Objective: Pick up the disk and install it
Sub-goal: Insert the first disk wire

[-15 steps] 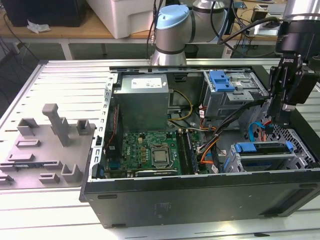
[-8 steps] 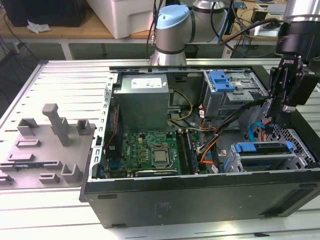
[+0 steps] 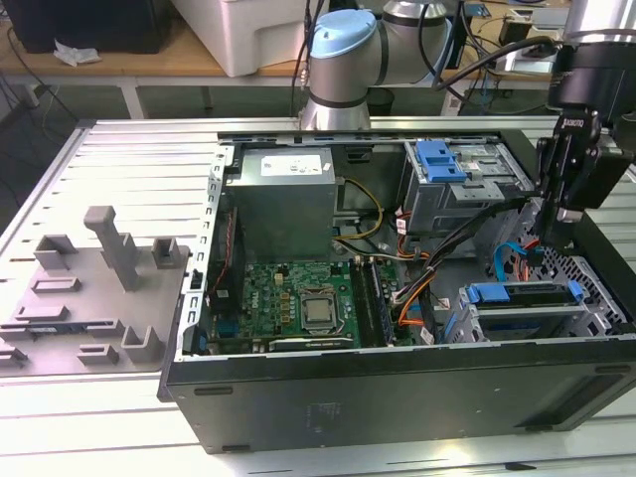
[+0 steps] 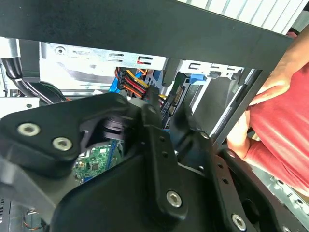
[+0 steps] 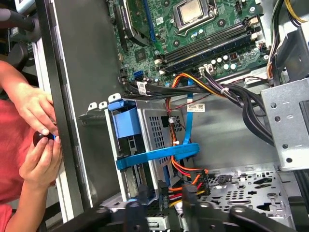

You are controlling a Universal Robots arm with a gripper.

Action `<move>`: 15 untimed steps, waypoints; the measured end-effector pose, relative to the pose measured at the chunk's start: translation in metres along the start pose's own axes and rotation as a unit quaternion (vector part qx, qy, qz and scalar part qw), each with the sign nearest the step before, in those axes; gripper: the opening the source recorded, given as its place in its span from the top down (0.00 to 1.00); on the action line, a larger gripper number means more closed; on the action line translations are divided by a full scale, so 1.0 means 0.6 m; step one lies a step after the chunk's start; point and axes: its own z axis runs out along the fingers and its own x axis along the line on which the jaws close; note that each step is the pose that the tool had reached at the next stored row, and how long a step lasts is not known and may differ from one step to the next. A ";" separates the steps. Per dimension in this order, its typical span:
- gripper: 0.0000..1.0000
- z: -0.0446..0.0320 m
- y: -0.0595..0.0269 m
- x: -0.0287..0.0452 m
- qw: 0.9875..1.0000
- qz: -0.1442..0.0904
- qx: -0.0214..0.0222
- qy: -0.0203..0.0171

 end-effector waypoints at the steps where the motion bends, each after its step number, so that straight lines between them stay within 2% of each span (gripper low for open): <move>1: 0.70 0.000 0.000 0.000 1.000 0.000 0.000 0.000; 2: 0.70 0.000 0.000 0.000 1.000 0.000 0.000 0.000; 4: 0.84 0.000 0.000 0.000 1.000 0.000 0.000 0.000; 15: 0.84 0.000 0.001 0.000 1.000 0.000 0.000 0.000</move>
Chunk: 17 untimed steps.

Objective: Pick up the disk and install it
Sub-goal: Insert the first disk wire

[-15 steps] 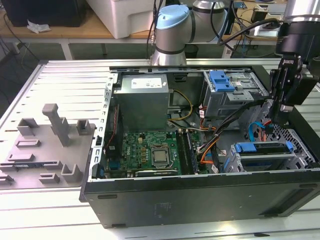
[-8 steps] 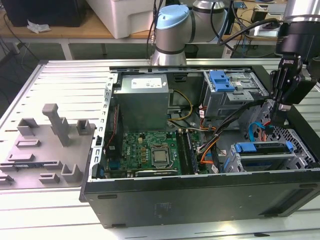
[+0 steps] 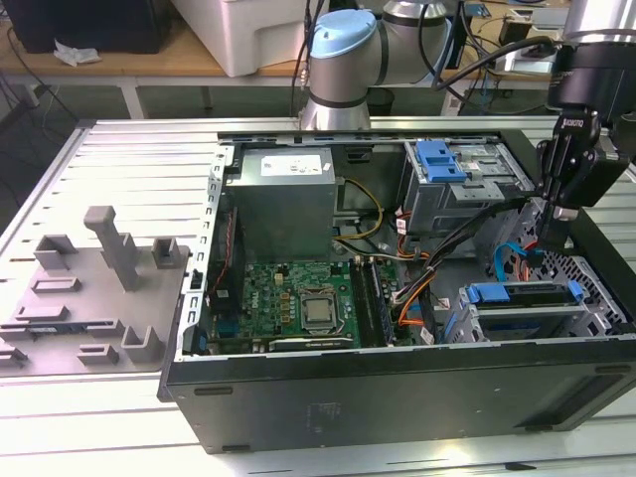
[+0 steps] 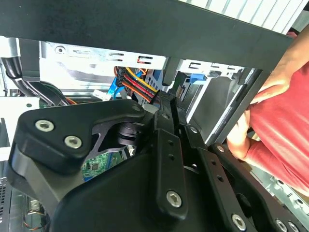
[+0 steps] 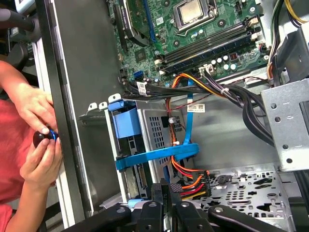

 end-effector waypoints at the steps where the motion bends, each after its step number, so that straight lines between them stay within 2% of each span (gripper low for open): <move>1: 0.84 0.000 0.000 0.000 1.000 0.000 0.000 0.000; 7: 0.84 -0.002 0.003 0.002 1.000 -0.001 0.001 0.000; 11: 0.84 -0.008 0.009 0.007 1.000 -0.004 0.003 0.000; 17: 0.84 -0.018 0.011 0.015 1.000 -0.015 0.007 -0.012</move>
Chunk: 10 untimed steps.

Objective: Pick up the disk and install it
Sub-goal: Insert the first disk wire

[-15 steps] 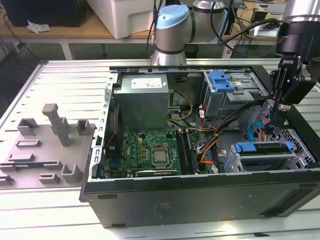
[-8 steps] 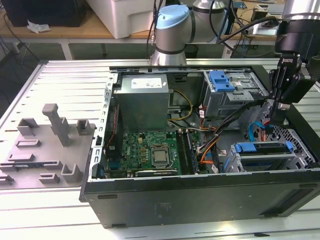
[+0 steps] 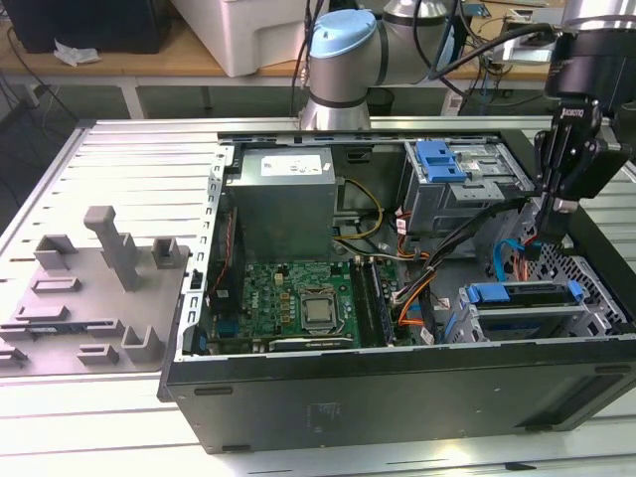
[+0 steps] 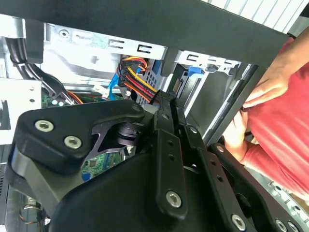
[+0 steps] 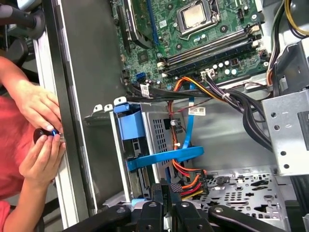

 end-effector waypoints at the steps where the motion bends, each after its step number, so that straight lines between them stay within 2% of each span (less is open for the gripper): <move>1: 0.84 -0.002 0.000 0.001 1.000 -0.002 0.001 -0.001; 3: 0.84 -0.005 0.001 0.005 1.000 -0.006 0.002 -0.006; 8: 0.84 -0.007 0.005 0.018 1.000 -0.008 0.004 -0.013; 9: 0.84 -0.007 0.005 0.020 1.000 -0.008 0.004 -0.015; 10: 0.84 -0.006 0.005 0.022 1.000 -0.009 0.003 -0.018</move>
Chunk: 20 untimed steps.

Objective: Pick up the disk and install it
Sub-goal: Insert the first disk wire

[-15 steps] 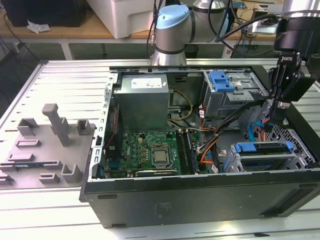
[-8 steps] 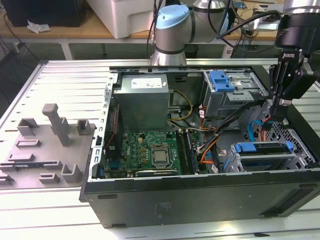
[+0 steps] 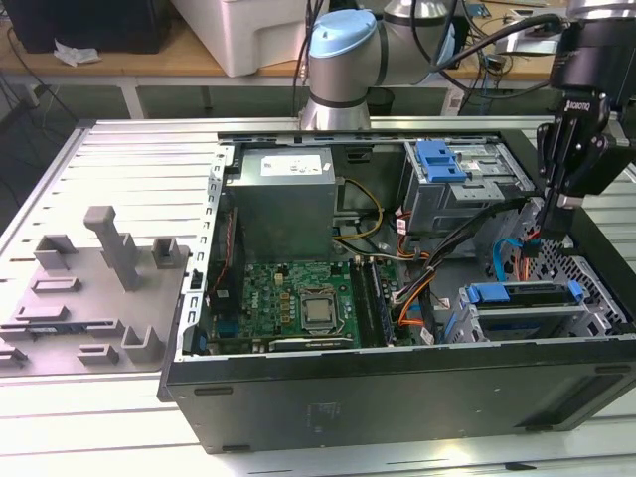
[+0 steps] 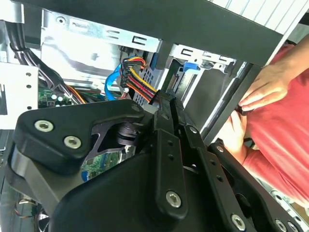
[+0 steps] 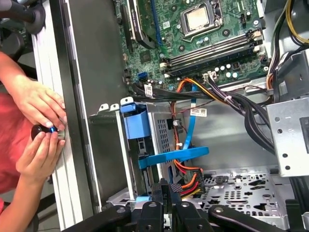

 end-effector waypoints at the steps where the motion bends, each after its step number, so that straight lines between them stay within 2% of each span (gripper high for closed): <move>1: 0.84 0.000 0.000 0.002 1.000 0.000 0.000 -0.004; 3: 0.84 -0.001 0.000 0.007 1.000 -0.001 -0.001 -0.011; 5: 0.84 -0.003 0.001 0.012 1.000 -0.002 -0.001 -0.016; 8: 0.84 -0.010 0.001 0.023 1.000 -0.004 0.000 -0.020; 11: 0.84 -0.014 0.002 0.029 1.000 -0.010 0.003 -0.021; 16: 0.84 -0.019 0.003 0.037 0.999 -0.027 0.012 -0.022; 19: 0.84 -0.017 0.005 0.040 0.999 -0.039 0.018 -0.022; 20: 0.84 -0.016 0.006 0.042 0.998 -0.047 0.022 -0.022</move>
